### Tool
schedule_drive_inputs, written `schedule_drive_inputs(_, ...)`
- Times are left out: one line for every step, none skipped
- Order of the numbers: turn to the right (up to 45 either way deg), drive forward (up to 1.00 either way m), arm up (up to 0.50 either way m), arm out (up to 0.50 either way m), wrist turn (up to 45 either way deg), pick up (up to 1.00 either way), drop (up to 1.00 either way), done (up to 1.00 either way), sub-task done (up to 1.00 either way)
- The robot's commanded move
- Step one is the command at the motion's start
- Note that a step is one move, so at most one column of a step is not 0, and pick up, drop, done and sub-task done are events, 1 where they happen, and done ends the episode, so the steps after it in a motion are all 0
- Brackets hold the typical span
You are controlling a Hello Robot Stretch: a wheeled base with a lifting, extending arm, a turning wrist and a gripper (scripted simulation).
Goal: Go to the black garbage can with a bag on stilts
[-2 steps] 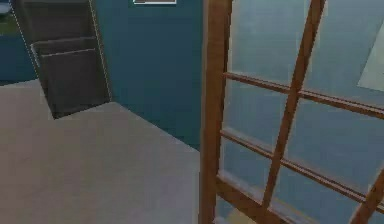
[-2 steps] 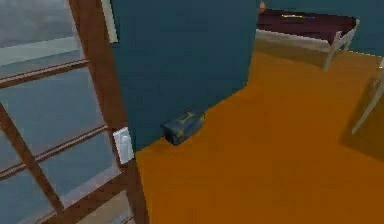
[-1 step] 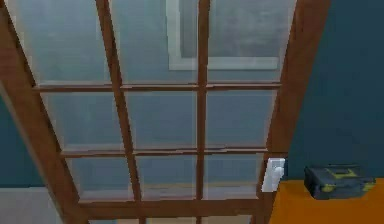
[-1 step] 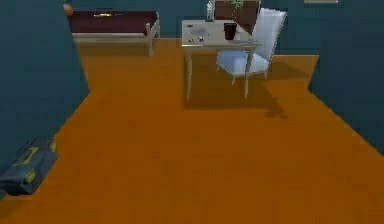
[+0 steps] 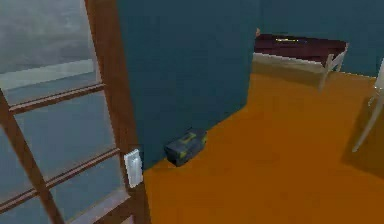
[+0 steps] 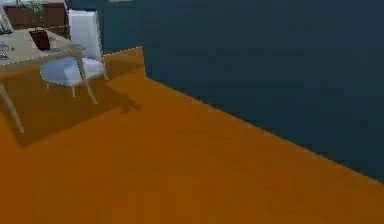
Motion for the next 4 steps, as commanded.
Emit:
schedule_drive_inputs(42.0, 0.0, 0.0, 0.0, 0.0, 0.0, 0.0, 0.0, 0.0)
schedule_drive_inputs(0.0, 0.05, 0.0, 0.0, 0.0, 0.0, 0.0, 0.0, 0.0)
schedule_drive_inputs(45.0, 0.0, 0.0, 0.0, 0.0, 0.0, 0.0, 0.0, 0.0)
schedule_drive_inputs(12.0, 0.0, 0.0, 0.0, 0.0, 0.0, 0.0, 0.0, 0.0)
